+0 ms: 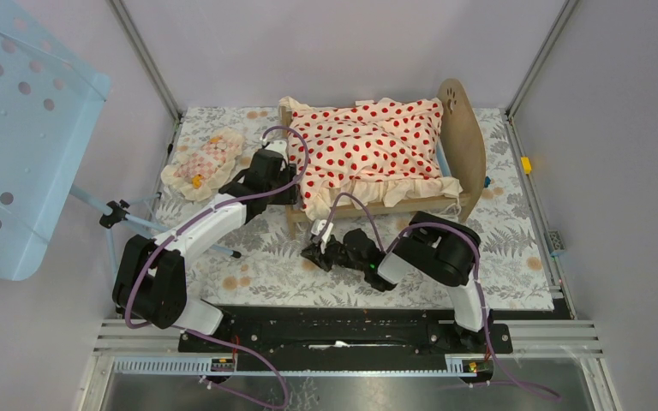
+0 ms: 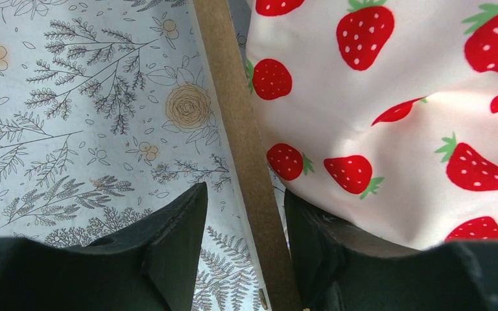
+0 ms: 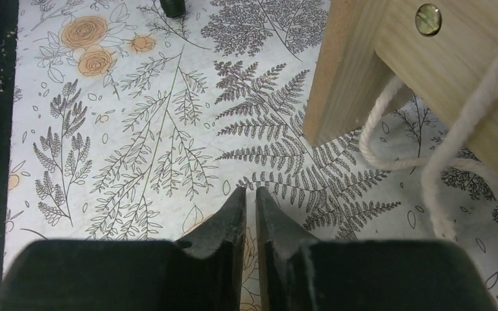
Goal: Set up the pet bed
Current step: Tie the ropes to the bed frame.
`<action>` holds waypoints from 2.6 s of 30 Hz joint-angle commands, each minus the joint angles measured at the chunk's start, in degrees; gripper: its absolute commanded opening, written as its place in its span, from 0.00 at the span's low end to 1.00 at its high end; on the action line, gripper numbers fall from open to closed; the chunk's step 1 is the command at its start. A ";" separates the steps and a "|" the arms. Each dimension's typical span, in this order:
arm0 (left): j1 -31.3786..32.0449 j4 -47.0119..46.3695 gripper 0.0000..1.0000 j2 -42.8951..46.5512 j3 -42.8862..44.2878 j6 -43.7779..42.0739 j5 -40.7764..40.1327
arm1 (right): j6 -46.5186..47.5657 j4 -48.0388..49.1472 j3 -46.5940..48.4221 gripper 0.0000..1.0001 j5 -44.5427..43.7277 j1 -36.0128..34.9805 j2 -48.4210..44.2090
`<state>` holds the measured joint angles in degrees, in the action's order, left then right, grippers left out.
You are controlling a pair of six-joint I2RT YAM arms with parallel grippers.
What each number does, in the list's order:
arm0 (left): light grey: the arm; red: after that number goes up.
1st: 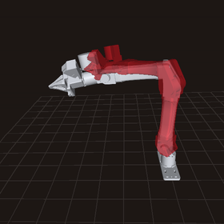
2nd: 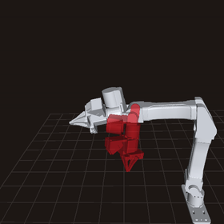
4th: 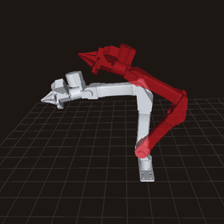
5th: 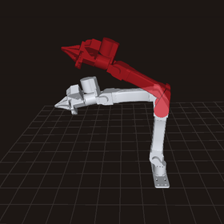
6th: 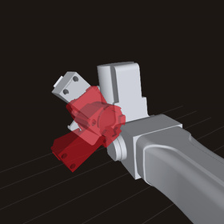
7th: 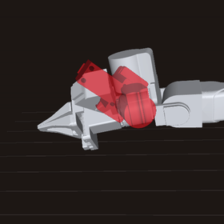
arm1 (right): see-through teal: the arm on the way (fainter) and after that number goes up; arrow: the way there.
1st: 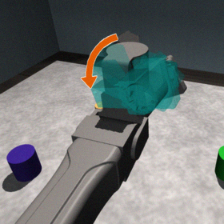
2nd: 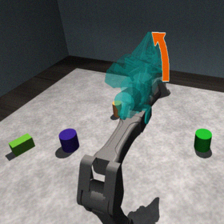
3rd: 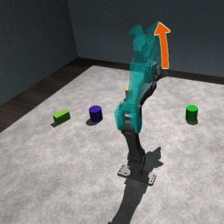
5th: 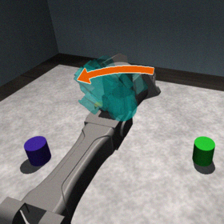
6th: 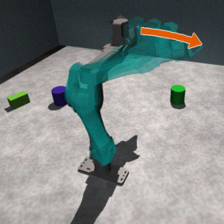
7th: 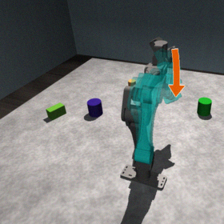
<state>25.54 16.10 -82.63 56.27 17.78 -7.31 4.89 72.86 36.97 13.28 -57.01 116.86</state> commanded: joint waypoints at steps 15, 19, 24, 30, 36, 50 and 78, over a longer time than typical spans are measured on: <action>-1.71 0.33 0.29 -3.85 3.65 -0.60 2.96 | 1.95 9.40 4.52 0.50 -19.48 -0.38 3.25; -1.77 0.69 0.25 -5.35 4.50 -0.82 5.35 | 2.32 9.70 6.27 0.57 -21.92 -0.38 4.61; -1.79 0.65 0.24 -5.60 4.62 -0.73 6.15 | 2.23 8.02 8.28 0.62 -23.95 -0.38 5.31; -1.81 0.59 0.23 -5.67 4.65 -0.64 7.03 | 0.59 2.99 9.64 0.65 -22.37 -0.38 4.74; -1.81 0.57 0.22 -5.57 4.71 -0.65 7.05 | -2.17 2.18 12.00 0.68 -18.83 -0.40 6.62; -2.07 0.31 0.22 -5.42 4.65 -0.64 9.45 | -7.34 7.82 16.03 0.70 -16.96 -0.38 11.91; -2.60 0.67 0.20 -5.44 4.83 -0.73 9.97 | -9.55 24.87 -0.49 0.43 14.44 -0.38 7.51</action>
<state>22.87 15.53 -87.37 60.01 17.78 -3.40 -3.84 88.31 39.07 20.18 -56.64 126.98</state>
